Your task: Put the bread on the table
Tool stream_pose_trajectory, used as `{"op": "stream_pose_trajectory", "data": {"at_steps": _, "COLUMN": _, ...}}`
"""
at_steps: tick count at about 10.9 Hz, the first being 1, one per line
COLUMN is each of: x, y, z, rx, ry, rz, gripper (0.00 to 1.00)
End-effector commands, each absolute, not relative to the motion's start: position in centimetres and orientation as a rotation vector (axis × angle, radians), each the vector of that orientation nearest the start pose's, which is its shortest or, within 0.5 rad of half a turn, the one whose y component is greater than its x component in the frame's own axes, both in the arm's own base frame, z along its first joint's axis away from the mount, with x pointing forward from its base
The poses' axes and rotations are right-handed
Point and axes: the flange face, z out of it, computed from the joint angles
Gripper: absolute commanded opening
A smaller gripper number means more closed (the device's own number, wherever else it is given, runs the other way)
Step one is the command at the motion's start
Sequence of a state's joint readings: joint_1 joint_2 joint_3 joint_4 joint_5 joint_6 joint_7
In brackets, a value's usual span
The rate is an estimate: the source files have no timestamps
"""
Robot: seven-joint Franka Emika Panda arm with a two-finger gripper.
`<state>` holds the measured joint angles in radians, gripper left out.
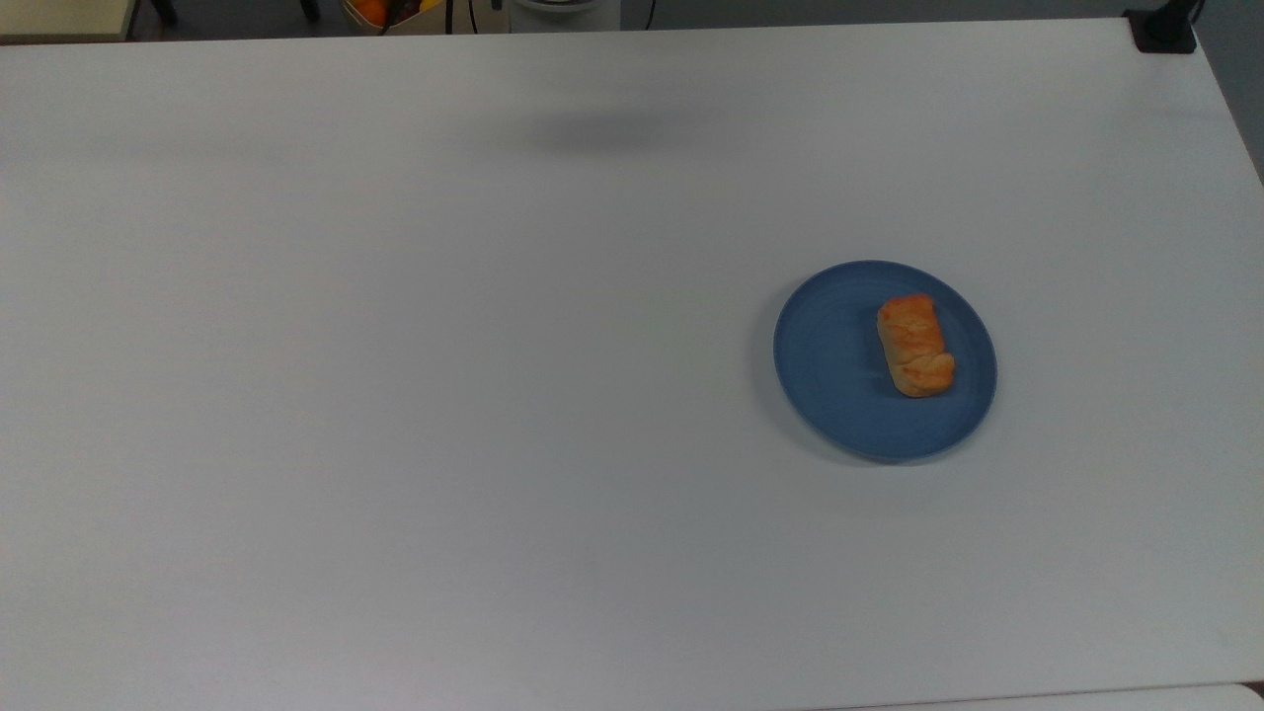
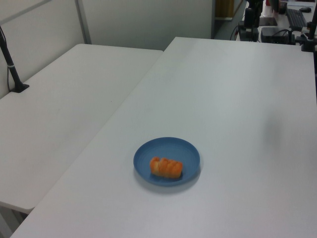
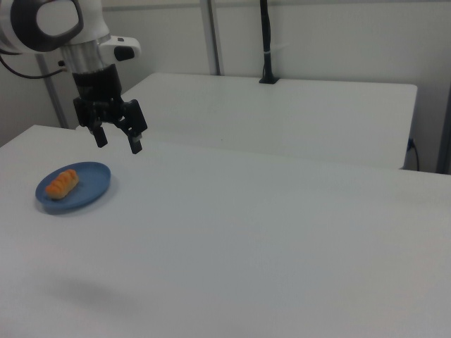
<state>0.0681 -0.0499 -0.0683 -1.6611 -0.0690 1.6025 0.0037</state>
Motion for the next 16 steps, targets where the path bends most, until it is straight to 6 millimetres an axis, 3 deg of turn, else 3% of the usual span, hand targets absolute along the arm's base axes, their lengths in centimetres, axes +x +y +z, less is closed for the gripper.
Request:
{"op": "stream_pose_trajectory", "data": {"at_steps": 1, "x": 54.0, "y": -1.1, "z": 61.2, "rx": -3.189, "ry": -0.024, "rz": -0.025, "gripper": 1.0}}
{"op": "stream_pose_trajectory", "data": {"at_steps": 8, "x": 54.2, "y": -1.0, "z": 61.1, "rx": -3.188, "ry": -0.032, "rz": -0.025, "gripper": 1.0}}
{"op": "stream_pose_trajectory", "data": {"at_steps": 11, "x": 55.3, "y": -0.5, "z": 61.0, "rx": -3.184, "ry": -0.041, "rz": -0.038, "gripper": 1.0}}
{"op": "stream_pose_trajectory", "data": {"at_steps": 13, "x": 55.8, "y": 1.9, "z": 61.3, "rx": -3.142, "ry": -0.068, "rz": -0.106, "gripper": 1.0}}
{"op": "stream_pose_trajectory", "data": {"at_steps": 16, "x": 55.9, "y": 9.3, "z": 61.7, "rx": -3.113, "ry": -0.262, "rz": -0.123, "gripper": 1.0}}
